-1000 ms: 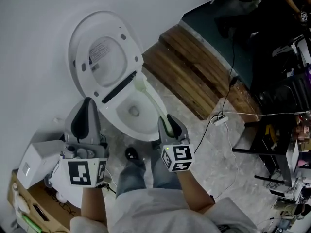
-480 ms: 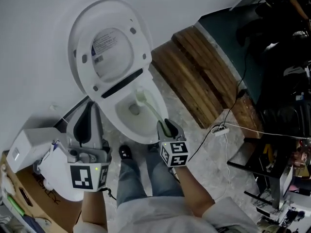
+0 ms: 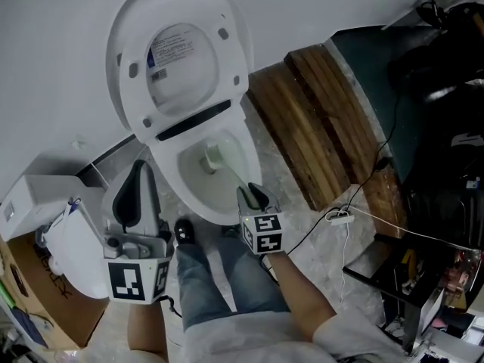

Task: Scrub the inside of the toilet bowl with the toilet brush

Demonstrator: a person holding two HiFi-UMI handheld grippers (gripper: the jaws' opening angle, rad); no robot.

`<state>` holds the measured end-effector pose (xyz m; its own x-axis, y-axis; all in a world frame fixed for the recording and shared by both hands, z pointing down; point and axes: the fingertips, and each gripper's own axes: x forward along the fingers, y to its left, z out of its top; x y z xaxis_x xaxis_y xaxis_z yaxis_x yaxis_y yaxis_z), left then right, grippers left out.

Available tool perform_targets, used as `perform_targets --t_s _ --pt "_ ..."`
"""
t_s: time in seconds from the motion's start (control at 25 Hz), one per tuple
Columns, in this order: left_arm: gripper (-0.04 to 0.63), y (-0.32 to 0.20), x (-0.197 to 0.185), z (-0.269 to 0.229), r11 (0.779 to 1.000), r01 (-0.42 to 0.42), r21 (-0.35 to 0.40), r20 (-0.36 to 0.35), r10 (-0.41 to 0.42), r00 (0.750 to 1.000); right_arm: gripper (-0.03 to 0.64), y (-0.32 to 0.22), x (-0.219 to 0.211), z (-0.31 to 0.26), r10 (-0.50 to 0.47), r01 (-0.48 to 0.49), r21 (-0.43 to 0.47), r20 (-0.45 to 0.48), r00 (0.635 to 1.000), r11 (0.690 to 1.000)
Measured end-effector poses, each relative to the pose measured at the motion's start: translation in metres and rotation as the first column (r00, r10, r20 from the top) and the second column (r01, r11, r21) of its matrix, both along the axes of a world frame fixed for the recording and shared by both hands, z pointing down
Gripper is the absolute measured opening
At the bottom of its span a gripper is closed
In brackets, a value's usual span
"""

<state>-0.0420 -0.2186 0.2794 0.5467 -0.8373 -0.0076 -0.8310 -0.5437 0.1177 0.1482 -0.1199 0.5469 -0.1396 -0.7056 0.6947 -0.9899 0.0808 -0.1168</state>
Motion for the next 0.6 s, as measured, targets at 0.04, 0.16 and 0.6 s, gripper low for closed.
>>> perform_targets --t_s 0.04,0.16,0.6 --pt "0.003 0.001 0.000 0.001 1.000 0.012 0.010 -0.003 -0.012 1.000 0.107 -0.001 -0.001 0.005 -0.021 0.021 -0.005 -0.004 1.000 1.000" --pt "0.003 0.008 -0.001 0.008 0.999 0.052 0.010 -0.009 -0.052 0.999 0.107 -0.004 -0.002 0.018 -0.087 0.086 -0.018 -0.016 0.996 0.996" --pt "0.003 0.024 -0.004 0.039 0.989 0.145 0.009 0.007 -0.145 0.989 0.107 -0.017 -0.009 0.069 -0.260 0.257 -0.056 -0.043 0.965 0.965"
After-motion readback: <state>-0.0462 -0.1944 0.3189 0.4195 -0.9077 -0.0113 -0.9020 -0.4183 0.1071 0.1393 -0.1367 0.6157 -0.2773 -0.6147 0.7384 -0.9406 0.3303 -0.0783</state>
